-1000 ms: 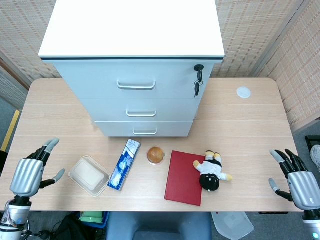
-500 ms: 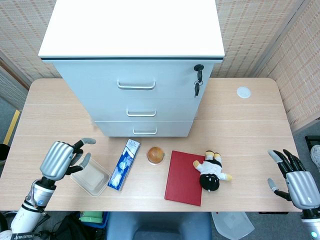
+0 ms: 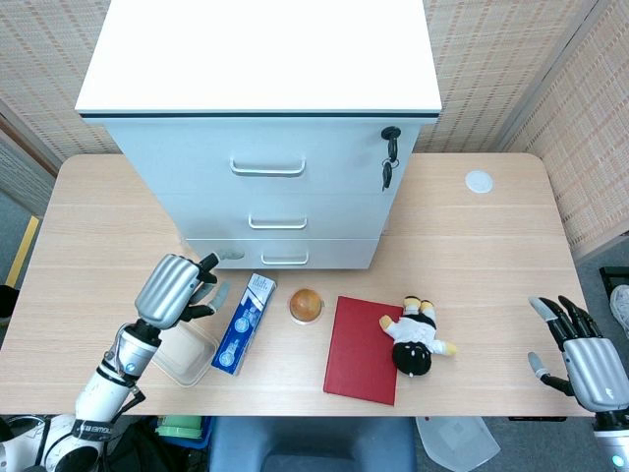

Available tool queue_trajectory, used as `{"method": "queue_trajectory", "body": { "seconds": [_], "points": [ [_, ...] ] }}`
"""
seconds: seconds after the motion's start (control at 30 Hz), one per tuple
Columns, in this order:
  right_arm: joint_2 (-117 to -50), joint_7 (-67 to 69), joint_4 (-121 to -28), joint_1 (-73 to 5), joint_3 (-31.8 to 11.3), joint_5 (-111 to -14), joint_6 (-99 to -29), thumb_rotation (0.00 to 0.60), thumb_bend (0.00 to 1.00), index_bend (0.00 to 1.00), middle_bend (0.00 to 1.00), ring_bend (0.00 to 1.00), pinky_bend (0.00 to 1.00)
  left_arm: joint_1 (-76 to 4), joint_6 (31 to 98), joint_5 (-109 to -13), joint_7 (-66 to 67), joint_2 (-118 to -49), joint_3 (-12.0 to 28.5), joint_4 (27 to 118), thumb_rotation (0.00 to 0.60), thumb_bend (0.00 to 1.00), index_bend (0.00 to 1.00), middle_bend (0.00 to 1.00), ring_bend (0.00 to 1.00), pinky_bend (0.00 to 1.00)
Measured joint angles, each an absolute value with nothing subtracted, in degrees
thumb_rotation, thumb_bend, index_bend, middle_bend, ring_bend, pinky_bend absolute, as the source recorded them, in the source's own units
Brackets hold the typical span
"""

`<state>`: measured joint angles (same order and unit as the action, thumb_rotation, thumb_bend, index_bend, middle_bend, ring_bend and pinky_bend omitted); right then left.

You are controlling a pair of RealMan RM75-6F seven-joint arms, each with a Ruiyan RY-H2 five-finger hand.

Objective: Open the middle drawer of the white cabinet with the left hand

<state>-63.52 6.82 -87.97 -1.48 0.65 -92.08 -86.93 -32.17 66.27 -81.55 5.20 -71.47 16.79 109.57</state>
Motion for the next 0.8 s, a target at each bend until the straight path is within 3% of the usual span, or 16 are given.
{"method": "queue_trajectory", "body": {
  "seconds": [0.47, 0.8],
  "points": [
    [-63.66, 7.62, -87.15, -1.15, 0.88, -91.63, -86.81, 0.600, 0.33, 0.09, 0.11, 0.04, 0.10, -39.49, 62.92, -71.05, 7.24, -75.38, 21.91, 107.36, 0.600, 0.51, 0.26, 0.97, 1.00, 1.00],
    [-63.93, 8.17, -86.56, -0.73, 0.91, -91.29, -87.11, 0.600, 0.33, 0.09, 0.11, 0.04, 0.10, -43.81, 60.74, -66.76, 11.84, -75.47, 23.01, 106.04, 0.600, 0.51, 0.27, 0.97, 1.00, 1.00]
  ]
}}
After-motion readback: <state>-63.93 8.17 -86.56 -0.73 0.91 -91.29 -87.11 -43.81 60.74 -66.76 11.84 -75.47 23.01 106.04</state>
